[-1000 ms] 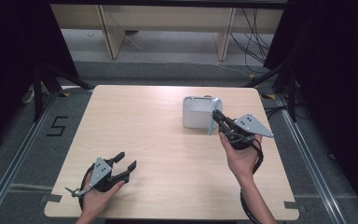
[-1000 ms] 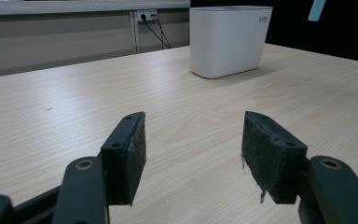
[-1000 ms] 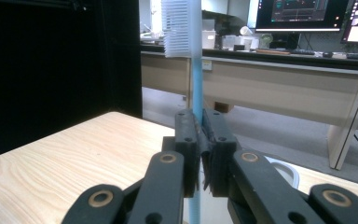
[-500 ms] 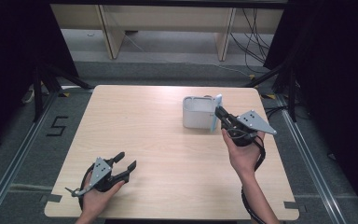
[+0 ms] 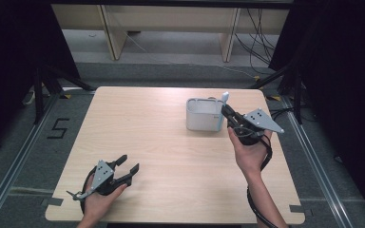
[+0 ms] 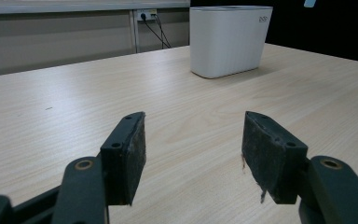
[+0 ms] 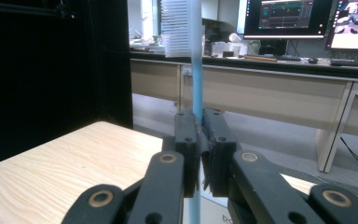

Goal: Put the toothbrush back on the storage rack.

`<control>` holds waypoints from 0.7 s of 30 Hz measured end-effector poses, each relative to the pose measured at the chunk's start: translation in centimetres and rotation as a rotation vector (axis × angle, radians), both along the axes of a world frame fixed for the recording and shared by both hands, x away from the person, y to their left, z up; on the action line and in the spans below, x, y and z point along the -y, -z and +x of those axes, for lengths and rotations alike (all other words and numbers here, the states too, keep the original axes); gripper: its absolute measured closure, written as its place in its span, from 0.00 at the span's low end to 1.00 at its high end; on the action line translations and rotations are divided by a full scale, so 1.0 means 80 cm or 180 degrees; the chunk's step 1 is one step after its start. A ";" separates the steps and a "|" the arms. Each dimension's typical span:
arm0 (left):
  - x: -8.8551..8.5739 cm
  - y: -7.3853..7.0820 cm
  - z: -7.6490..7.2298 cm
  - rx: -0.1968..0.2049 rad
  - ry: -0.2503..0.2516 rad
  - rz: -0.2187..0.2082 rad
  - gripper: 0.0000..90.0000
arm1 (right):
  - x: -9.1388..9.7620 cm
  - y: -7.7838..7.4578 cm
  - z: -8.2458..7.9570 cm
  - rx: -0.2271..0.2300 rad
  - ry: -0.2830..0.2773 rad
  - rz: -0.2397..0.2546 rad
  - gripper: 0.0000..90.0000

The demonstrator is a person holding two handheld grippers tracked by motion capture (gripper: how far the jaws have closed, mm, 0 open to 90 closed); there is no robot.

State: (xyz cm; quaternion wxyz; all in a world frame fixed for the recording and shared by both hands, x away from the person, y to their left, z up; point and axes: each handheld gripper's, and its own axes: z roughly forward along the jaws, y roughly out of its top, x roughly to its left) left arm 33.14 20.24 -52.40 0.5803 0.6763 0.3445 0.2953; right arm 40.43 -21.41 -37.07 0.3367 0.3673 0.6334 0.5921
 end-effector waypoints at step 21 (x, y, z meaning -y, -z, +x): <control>0.000 0.000 0.000 -0.0003 0.0001 -0.0001 0.44 | 0.002 -0.011 0.013 0.0052 0.0080 0.0008 0.96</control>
